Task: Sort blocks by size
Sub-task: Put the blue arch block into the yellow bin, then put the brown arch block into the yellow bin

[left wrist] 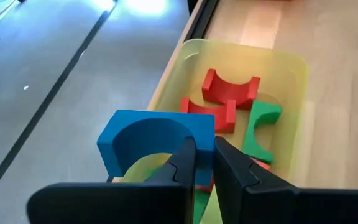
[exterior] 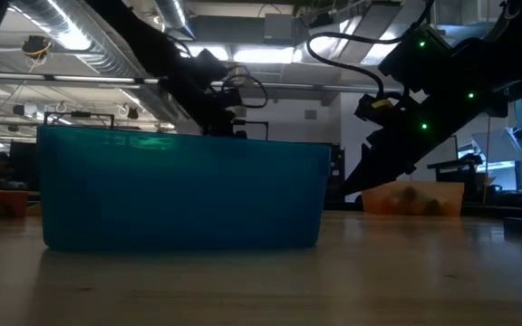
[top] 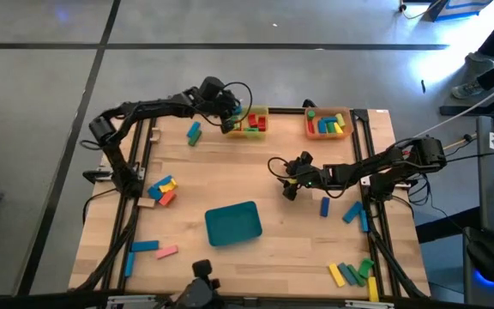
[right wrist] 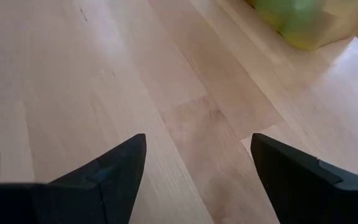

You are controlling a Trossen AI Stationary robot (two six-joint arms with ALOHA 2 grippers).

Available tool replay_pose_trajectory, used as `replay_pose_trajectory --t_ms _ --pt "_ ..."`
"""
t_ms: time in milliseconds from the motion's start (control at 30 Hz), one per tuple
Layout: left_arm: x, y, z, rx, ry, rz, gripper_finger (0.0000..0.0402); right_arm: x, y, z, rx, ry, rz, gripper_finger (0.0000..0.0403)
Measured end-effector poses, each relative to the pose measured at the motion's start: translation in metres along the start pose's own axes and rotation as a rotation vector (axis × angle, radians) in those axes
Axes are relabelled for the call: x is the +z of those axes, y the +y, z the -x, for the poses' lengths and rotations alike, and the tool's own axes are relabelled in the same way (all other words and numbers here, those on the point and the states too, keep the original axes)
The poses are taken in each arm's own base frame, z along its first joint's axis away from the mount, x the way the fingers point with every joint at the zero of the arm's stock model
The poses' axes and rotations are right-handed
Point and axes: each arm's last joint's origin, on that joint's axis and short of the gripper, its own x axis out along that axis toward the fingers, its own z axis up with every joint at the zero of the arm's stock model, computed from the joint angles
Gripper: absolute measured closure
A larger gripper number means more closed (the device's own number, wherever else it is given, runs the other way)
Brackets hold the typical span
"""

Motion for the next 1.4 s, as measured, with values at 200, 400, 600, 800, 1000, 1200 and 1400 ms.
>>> replay_pose_trajectory --t_ms 200,400,600,800,1000,1200,1400 --pt "-0.006 0.000 -0.021 0.004 -0.011 0.030 0.0378 0.000 0.000 0.000 0.000 0.000 0.000 0.0111" --pt "-0.008 0.000 -0.023 0.012 -0.001 0.073 0.0344 0.000 0.000 0.000 0.000 0.000 0.000 0.0111" --pt "-0.005 0.000 -0.013 0.012 0.053 0.084 0.0273 0.000 0.000 0.000 0.000 0.000 0.000 0.0111" --pt "0.009 0.004 0.031 0.064 0.177 0.086 0.0248 0.000 0.000 0.000 0.000 0.000 0.000 0.0111" --pt "-0.002 0.011 0.069 0.239 0.371 0.131 0.0247 0.000 0.000 0.000 0.000 -0.001 -0.001 0.0111" --pt "-0.033 0.014 0.084 0.337 0.680 0.267 0.0247 0.000 0.000 0.000 0.009 0.001 0.000 0.0111" --pt "-0.056 0.012 0.084 0.378 0.951 0.275 0.0247 0.000 0.000 0.000 0.010 0.001 0.000 0.0111"
